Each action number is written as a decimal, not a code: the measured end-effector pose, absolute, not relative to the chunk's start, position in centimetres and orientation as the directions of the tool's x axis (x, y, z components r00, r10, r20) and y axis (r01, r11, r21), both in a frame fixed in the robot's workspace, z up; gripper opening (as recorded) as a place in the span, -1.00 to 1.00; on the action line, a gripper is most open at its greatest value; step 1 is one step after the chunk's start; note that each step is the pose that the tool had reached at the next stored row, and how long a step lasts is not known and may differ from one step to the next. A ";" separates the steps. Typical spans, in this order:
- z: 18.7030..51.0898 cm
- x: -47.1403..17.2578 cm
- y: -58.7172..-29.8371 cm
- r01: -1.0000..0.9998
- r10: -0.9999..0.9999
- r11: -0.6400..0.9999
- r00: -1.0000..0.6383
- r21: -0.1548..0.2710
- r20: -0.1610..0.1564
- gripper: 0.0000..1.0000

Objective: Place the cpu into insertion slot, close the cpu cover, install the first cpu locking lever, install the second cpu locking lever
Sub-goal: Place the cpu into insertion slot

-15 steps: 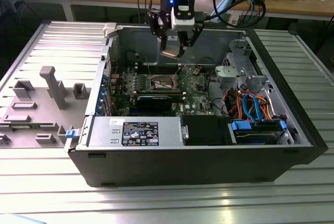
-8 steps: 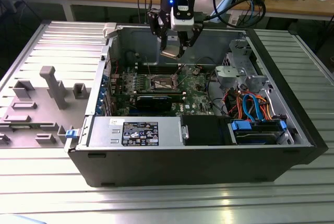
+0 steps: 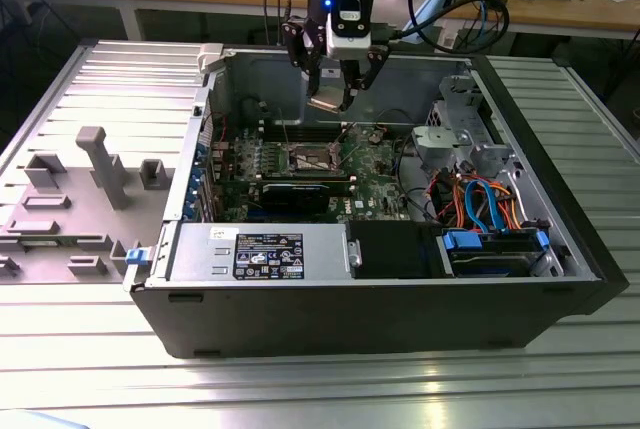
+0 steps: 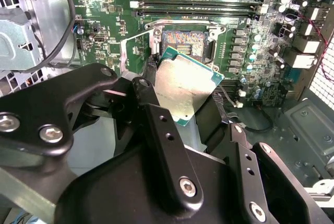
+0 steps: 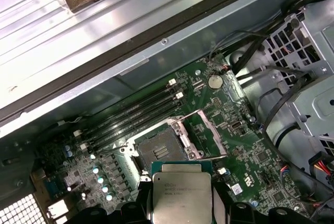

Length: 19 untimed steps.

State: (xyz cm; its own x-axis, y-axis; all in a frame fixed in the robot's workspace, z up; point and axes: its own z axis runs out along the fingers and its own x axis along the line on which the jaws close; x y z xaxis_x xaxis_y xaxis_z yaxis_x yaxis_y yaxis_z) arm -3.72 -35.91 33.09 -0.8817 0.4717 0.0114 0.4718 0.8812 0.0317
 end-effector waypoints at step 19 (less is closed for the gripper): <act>33.1 -3.7 -35.9 0.499 0.499 0.866 -0.867 0.032 0.011 0.09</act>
State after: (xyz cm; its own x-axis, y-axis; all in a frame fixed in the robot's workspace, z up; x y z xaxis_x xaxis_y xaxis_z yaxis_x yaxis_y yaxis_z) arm -3.72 -35.91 33.07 -0.8667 0.4987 0.0114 0.4988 0.8661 0.0318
